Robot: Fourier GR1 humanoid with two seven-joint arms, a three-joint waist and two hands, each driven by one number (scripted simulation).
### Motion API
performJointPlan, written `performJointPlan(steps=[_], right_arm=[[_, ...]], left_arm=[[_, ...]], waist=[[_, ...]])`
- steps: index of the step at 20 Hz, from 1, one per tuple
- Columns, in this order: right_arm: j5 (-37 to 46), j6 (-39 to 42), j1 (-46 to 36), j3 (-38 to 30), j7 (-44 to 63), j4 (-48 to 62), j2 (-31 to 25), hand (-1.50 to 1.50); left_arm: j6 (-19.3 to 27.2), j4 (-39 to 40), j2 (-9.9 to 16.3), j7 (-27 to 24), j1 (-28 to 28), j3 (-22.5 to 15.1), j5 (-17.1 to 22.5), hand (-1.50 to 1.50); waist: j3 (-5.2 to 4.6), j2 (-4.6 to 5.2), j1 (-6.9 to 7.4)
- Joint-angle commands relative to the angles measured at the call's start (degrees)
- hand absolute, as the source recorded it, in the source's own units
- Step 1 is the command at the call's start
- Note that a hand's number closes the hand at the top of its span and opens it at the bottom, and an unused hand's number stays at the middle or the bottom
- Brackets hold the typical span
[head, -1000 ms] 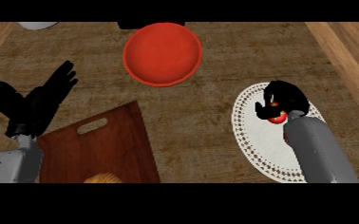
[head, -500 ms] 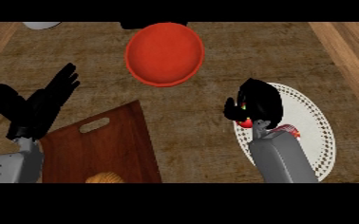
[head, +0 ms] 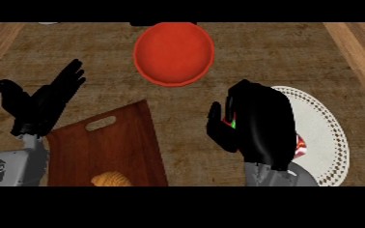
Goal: Pick the tomato from the placemat and place it in the bowl
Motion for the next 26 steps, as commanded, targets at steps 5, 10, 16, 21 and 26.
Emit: performJointPlan(steps=[5,10,16,21,26], right_arm=[[-8.2,5.76,-15.43,2.61,22.54,-2.79,0.76,1.5],[-11.61,-0.79,-24.57,-2.31,22.7,5.54,0.76,1.5],[-13.08,-2.73,-36.77,-7.68,20.74,18.53,0.76,1.5],[-11.77,-10.0,-41.91,-10.52,14.6,30.75,0.76,1.5],[-10.35,-15.34,-47.67,-14.82,9.54,44.15,0.77,1.5]], left_arm=[[-0.88,2.41,-0.79,-1.76,-2.02,-0.81,-0.18,0.0],[-1.12,0.1,-0.91,-0.66,-1.47,-1.85,-0.48,0.0],[-1.82,1.43,-0.73,-0.91,-2.22,-1.23,0.25,0.0],[-1.43,0.06,-0.9,0.06,-2.01,-1.41,0.08,0.0],[-0.87,1.78,-1.16,-0.54,-4.08,-1.85,-1.14,0.0]], waist=[[-0.04,0.68,2.23],[0.0,0.75,3.69],[0.04,1.04,3.8],[0.14,1.3,3.71],[0.12,1.72,3.81]])
